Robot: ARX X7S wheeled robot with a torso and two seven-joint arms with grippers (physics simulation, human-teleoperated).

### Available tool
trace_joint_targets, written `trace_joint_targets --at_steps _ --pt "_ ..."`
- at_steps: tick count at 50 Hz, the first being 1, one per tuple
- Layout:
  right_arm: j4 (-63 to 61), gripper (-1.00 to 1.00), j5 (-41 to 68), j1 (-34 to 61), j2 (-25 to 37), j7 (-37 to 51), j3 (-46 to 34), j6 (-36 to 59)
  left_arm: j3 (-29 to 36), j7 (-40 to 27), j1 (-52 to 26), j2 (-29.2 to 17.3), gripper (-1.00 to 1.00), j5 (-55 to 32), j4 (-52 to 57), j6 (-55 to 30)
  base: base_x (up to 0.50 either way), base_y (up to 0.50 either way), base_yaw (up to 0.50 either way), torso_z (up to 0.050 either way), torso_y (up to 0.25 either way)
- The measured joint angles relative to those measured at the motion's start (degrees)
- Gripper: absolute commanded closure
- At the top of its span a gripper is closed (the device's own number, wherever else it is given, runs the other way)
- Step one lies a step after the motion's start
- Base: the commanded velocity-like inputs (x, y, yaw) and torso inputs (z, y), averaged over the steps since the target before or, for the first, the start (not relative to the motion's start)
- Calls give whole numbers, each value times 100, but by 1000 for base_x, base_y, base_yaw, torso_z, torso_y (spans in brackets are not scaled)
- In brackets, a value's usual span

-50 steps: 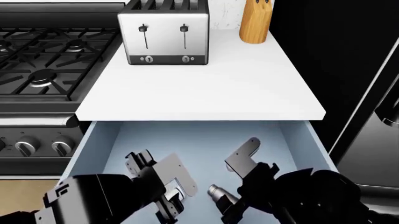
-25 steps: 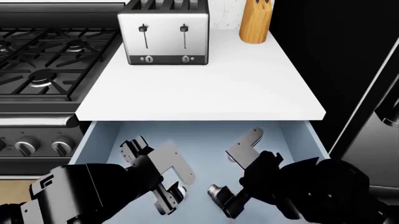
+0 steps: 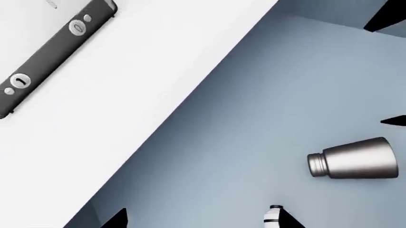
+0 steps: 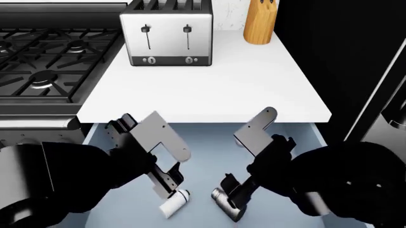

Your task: Pick and place the shaker into the drawer. Then close the cabinet.

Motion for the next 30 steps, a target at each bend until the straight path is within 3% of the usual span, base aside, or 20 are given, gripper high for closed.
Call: trace_joint_targets --at_steps 15,30 --pt "-363 -100 1556 708 153 1233 527 344 -1160 -908 -499 -136 -100 -1658 167 -428 0 0 0 0 0" --pt "-847 -100 2176 1023 420 2139 1145 -110 -2326 -2081 -556 -428 -100 -2731 322 175 0 0 0 0 0"
